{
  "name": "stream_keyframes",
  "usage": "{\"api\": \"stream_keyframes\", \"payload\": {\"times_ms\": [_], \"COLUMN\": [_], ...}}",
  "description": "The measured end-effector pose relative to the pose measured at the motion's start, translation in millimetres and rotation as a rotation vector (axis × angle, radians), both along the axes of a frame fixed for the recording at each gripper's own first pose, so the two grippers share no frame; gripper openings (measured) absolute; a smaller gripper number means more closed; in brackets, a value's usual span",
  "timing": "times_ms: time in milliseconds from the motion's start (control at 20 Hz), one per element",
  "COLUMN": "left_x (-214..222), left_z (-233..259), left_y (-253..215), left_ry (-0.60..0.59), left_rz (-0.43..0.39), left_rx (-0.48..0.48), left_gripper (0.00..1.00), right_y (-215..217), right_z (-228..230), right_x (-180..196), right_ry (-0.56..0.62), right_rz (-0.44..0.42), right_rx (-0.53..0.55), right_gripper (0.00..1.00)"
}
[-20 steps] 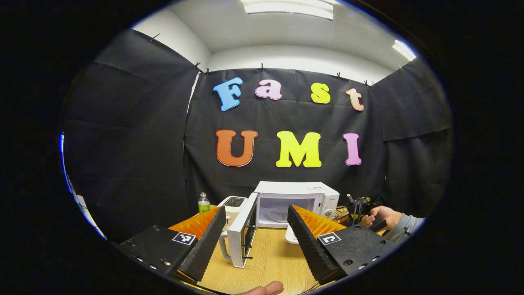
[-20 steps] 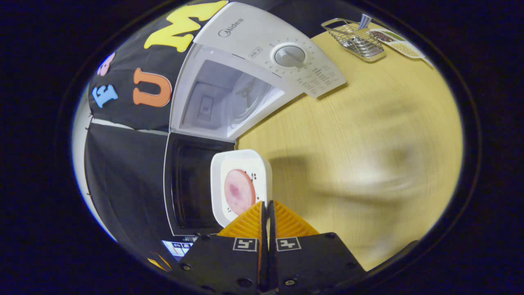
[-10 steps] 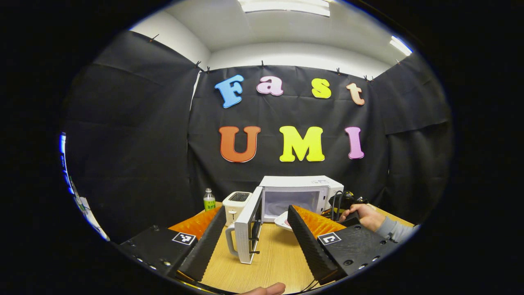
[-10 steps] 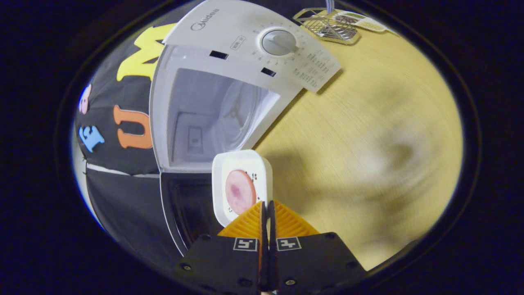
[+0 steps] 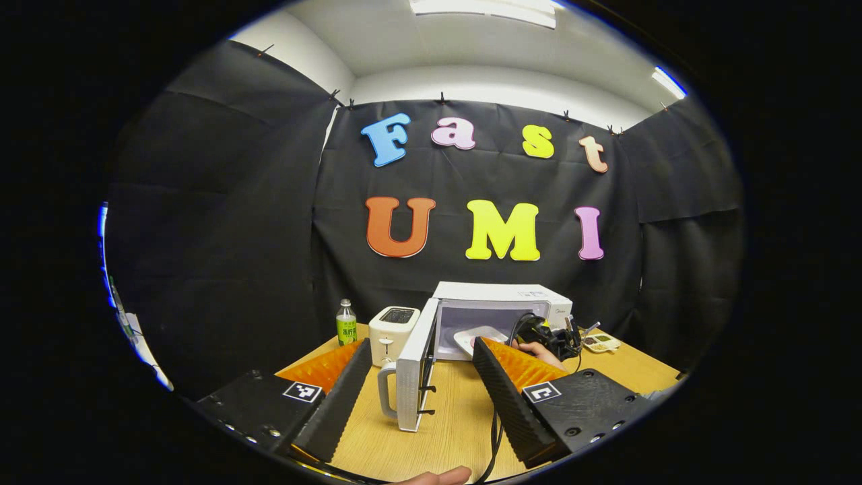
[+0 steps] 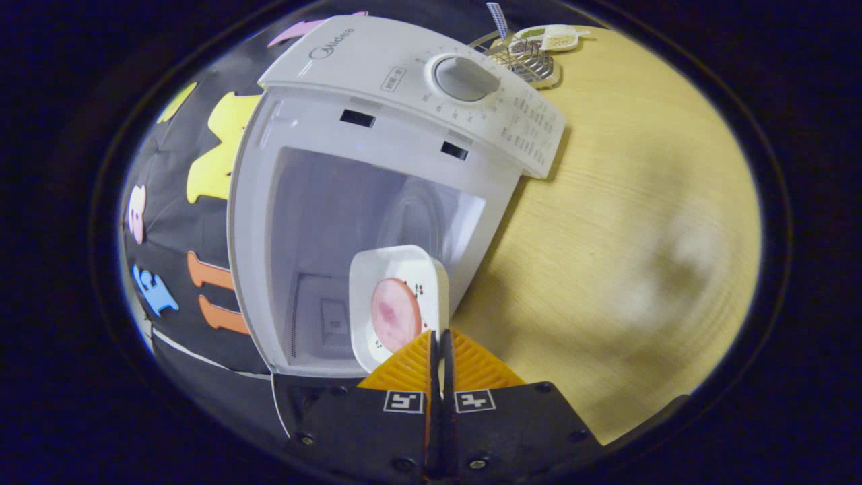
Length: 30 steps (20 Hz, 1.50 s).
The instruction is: Open the microwave oven with the left hand, put the food in, and close the microwave oven.
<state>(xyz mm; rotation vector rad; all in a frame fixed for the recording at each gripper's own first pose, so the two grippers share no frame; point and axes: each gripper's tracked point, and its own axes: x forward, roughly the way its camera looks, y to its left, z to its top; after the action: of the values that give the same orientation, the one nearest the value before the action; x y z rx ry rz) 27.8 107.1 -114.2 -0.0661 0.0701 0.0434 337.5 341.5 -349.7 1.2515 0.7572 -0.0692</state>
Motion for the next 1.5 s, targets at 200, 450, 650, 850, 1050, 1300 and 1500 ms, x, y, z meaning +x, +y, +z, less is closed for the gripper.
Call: {"api": "stream_keyframes", "payload": {"times_ms": [200,450,650,850,1050,1300,1500], "left_x": [5.9,2.3,2.5,4.5,2.2,-3.9,-4.8], "left_z": [-8.0,-9.5,-14.1,-22.6,-26.9,-32.9,-49.0], "left_y": [3.7,-3.2,-3.1,-2.0,5.2,20.2,33.1], "left_ry": [0.010,0.011,0.016,0.032,0.038,0.025,0.048], "left_rz": [0.006,-0.030,-0.030,-0.033,-0.022,0.000,0.026], "left_rx": [-0.011,-0.010,-0.015,-0.035,-0.042,-0.055,-0.053], "left_gripper": [0.92,0.92,0.92,0.92,0.92,0.92,0.92], "right_y": [1.0,-2.7,-4.2,2.4,8.8,9.4,8.3], "right_z": [-9.6,-28.7,-25.8,-22.2,-19.8,-16.1,1.8], "right_x": [40.3,66.6,68.9,72.5,73.0,53.4,26.0], "right_ry": [-0.087,-0.093,-0.127,-0.194,-0.280,-0.317,-0.391], "right_rz": [-0.113,-0.173,-0.212,-0.187,-0.102,-0.008,0.114], "right_rx": [-0.023,-0.007,-0.036,-0.094,-0.211,-0.354,-0.488], "right_gripper": [0.04,0.04,0.06,0.11,0.07,0.53,0.89]}}
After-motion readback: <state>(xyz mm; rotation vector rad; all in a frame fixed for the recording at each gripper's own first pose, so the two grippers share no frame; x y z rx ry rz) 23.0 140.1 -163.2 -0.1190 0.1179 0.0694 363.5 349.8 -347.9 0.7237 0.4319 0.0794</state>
